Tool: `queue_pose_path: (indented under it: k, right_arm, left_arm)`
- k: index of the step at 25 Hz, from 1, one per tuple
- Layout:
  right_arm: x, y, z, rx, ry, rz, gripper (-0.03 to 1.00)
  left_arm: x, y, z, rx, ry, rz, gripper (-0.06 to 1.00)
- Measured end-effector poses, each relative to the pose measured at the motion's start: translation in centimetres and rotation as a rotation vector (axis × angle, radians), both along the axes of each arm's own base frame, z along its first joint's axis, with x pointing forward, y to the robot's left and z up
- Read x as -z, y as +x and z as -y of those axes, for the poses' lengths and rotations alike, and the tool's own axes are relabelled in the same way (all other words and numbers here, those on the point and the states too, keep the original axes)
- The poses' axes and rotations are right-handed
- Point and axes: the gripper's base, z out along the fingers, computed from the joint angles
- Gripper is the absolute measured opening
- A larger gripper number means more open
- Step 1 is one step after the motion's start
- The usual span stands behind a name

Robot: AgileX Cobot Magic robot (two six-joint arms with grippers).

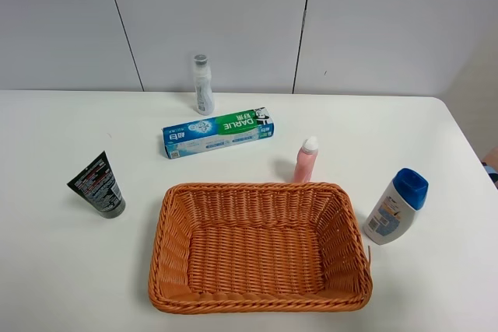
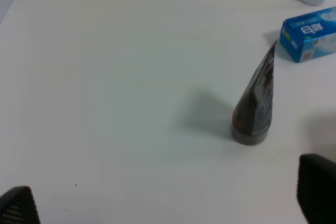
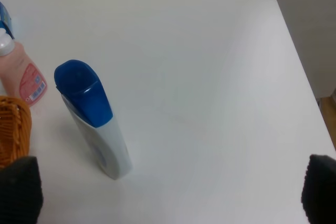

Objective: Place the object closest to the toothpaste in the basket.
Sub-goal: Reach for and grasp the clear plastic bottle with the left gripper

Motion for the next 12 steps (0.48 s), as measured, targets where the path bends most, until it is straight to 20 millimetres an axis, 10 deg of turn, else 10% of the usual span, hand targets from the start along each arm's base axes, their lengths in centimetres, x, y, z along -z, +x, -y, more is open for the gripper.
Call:
queue_pose_path:
  k: [12]
  right_arm:
    - [0.0,0.0,0.0,0.0,0.0,0.0,0.99]
  left_arm:
    - [0.0,0.0,0.0,0.0,0.0,0.0,0.99]
